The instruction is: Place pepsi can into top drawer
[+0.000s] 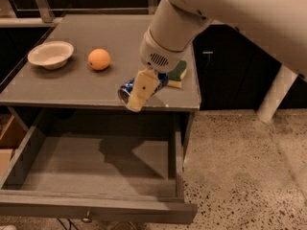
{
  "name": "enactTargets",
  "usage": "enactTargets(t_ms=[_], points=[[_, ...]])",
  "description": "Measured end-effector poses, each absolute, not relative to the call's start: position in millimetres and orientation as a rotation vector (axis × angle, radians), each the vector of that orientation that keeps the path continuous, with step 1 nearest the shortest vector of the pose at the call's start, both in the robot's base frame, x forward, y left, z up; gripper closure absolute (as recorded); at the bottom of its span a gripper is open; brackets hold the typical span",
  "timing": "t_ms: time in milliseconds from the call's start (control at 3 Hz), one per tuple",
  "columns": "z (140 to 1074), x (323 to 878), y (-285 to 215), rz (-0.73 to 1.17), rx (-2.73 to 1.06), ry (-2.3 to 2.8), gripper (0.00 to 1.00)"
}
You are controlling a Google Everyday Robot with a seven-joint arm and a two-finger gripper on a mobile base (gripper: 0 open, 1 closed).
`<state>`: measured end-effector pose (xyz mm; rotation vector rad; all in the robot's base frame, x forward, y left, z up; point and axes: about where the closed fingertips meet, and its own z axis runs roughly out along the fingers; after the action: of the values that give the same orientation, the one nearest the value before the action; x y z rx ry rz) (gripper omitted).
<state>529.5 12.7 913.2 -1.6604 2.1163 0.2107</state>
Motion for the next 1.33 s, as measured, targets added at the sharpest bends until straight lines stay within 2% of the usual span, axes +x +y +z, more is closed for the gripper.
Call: enactTargets(t_ms=[333, 667, 1333], points=[[899, 479, 24, 0.241, -1.674, 2.122, 1.0], [899, 479, 24, 0.241, -1.674, 2.122, 1.0], [849, 445, 55, 0.538, -1.768, 2.132, 1.0]])
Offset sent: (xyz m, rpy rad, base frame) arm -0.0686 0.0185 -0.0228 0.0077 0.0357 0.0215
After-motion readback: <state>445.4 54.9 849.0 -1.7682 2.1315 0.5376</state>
